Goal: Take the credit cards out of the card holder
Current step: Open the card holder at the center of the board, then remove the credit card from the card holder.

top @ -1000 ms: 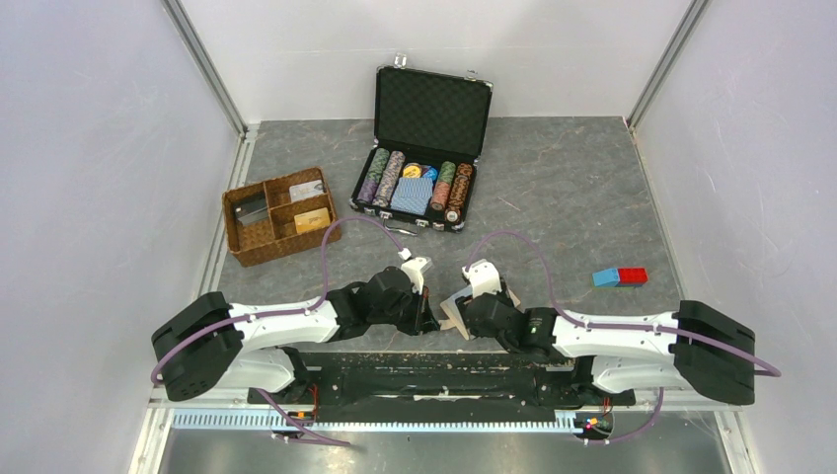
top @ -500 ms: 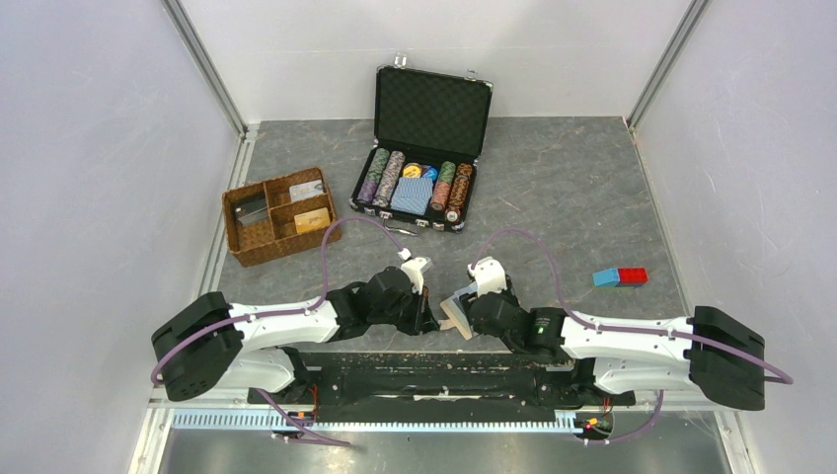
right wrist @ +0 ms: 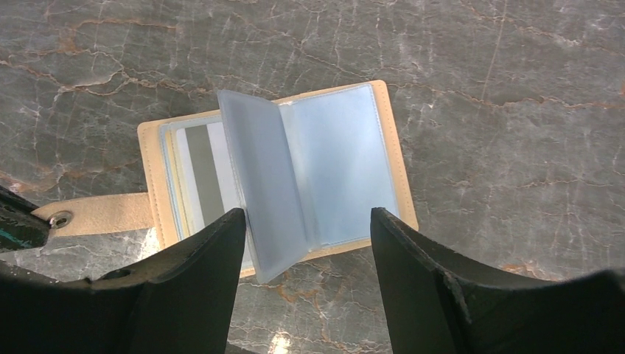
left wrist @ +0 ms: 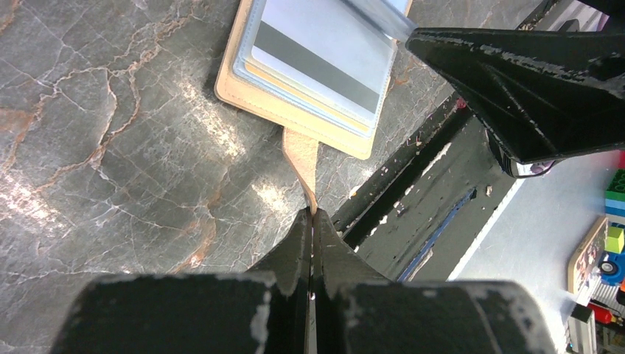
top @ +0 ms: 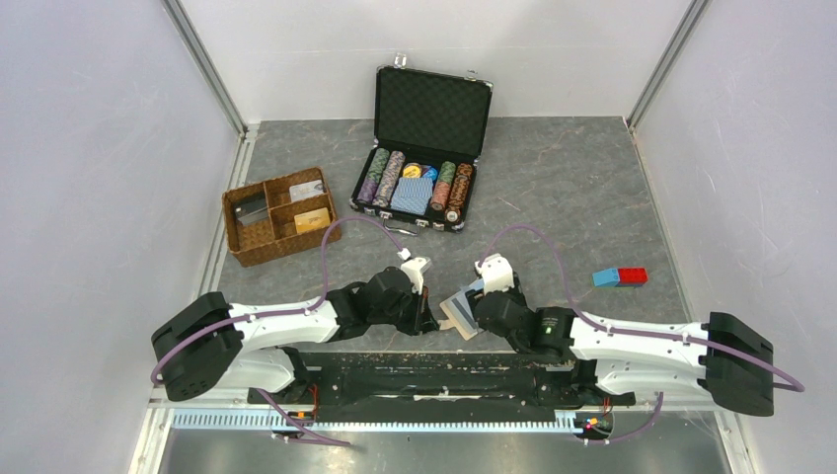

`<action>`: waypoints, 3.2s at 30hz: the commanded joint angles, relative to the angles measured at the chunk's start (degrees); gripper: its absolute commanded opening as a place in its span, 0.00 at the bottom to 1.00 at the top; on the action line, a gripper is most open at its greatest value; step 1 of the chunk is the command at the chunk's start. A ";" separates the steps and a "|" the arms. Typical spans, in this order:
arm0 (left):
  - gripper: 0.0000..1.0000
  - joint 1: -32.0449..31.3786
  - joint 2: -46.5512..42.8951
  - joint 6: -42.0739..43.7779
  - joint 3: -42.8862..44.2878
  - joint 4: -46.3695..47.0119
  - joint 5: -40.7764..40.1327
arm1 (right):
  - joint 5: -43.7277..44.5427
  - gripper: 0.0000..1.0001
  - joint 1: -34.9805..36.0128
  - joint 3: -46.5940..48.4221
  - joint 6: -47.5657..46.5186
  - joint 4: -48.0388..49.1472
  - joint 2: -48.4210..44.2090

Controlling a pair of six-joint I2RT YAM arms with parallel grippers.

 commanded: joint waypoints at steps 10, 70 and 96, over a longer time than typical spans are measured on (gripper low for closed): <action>0.02 0.12 -3.89 1.96 -0.49 -3.92 -5.45 | 4.65 0.65 -0.56 1.12 1.66 -3.32 -3.71; 0.41 1.09 13.67 -7.23 5.39 16.59 -5.41 | -35.01 0.20 -23.29 -15.23 -0.64 24.76 -0.68; 0.40 1.14 18.17 -7.50 4.24 20.49 -5.15 | -36.59 0.22 -23.66 -9.65 -0.49 18.44 -7.21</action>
